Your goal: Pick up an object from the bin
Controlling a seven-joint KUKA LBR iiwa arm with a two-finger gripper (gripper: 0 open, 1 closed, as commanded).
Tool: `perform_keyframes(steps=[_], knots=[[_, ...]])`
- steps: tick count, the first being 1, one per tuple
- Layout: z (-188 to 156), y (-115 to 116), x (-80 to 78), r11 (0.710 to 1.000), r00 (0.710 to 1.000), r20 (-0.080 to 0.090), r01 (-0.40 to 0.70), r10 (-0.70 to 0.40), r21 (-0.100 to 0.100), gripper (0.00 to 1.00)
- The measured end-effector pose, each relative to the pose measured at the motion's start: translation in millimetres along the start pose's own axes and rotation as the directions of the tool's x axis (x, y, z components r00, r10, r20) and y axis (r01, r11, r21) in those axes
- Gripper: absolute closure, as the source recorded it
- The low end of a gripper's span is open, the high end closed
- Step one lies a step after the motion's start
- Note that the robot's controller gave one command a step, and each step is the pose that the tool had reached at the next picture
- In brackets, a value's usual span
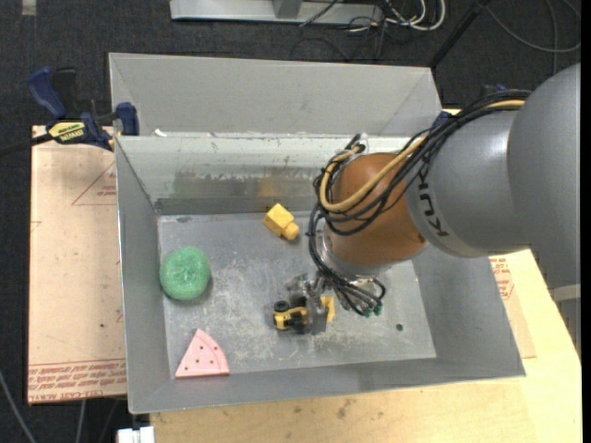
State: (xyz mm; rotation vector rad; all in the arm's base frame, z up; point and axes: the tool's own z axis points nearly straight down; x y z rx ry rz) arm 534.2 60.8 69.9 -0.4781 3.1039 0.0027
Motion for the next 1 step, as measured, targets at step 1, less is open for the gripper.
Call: perform_keyframes(steps=[1], knots=[[-176.6,-0.8,-25.7,1.000,1.000,0.009,0.023,-0.023,0.003,1.00]])
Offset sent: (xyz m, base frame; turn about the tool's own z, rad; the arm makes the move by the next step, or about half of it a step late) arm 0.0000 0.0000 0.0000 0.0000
